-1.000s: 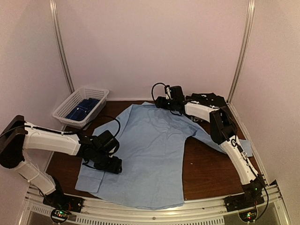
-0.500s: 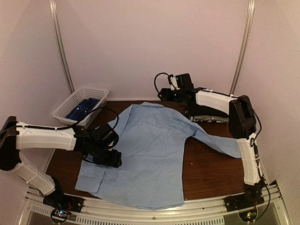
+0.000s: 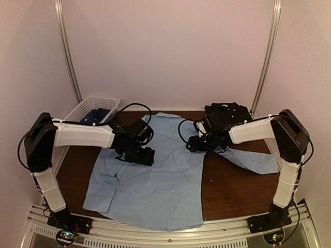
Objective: Fold and stack the long sleeve shirts
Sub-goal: Smooth out the flattened shirt at the center of the board.
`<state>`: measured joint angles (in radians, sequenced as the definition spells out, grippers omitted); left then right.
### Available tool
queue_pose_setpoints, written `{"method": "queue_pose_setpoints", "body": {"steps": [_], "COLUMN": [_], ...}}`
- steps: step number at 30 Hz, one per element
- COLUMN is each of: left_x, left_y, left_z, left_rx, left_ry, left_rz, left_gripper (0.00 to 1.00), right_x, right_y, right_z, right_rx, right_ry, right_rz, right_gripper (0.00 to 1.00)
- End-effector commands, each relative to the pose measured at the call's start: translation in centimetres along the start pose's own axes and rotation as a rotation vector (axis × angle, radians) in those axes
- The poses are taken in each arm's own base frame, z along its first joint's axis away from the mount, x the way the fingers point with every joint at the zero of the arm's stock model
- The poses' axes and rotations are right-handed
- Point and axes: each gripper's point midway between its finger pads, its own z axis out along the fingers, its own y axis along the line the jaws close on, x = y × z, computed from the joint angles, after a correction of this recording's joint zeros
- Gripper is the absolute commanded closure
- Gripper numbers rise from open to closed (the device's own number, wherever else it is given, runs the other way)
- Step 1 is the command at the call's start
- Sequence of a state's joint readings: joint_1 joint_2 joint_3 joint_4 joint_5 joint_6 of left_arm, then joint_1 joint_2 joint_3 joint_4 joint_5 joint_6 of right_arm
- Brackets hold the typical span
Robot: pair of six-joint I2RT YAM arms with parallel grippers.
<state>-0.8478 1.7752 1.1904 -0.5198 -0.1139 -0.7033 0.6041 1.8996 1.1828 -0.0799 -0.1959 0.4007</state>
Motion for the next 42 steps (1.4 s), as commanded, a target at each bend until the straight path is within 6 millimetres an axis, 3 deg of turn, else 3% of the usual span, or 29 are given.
{"method": "queue_pose_setpoints", "body": {"steps": [1, 7, 12, 17, 20, 25, 29, 35, 42], "left_x": [-2.7, -2.9, -2.2, -1.9, -2.1, -2.4, -1.4, 1.3, 5.9], "left_y": [-1.4, -1.1, -0.3, 0.5, 2.1, 6.3, 8.8, 11.3, 12.2], "left_z": [1.5, 3.1, 3.2, 2.9, 2.5, 1.2, 0.1, -3.0, -4.1], "left_rx": [0.033, 0.030, 0.022, 0.008, -0.013, -0.124, -0.209, -0.287, -0.258], "left_ry": [-0.033, -0.016, -0.004, -0.006, -0.012, -0.040, -0.034, -0.021, 0.050], "left_rz": [0.057, 0.050, 0.032, 0.019, -0.010, -0.062, -0.088, -0.143, -0.191], "left_gripper": [0.30, 0.30, 0.30, 0.30, 0.30, 0.30, 0.30, 0.30, 0.28], "right_x": [-2.1, -3.0, -4.8, -5.7, -6.5, -8.7, -8.2, -4.5, 2.7], "right_y": [-3.2, -7.8, -12.5, -14.7, -14.9, -11.9, -8.0, -1.4, 6.2], "right_z": [-0.8, 1.2, 2.7, 3.5, 3.3, 0.9, -0.4, -1.4, -1.1], "right_rx": [0.049, 0.157, 0.260, 0.330, 0.347, 0.304, 0.259, 0.142, 0.029], "right_ry": [-0.078, -0.043, -0.026, -0.016, -0.008, -0.065, -0.073, -0.050, 0.054], "right_rz": [0.092, 0.127, 0.159, 0.127, 0.102, 0.055, -0.003, -0.069, -0.171], "right_gripper": [0.31, 0.35, 0.37, 0.37, 0.37, 0.35, 0.34, 0.33, 0.32]}}
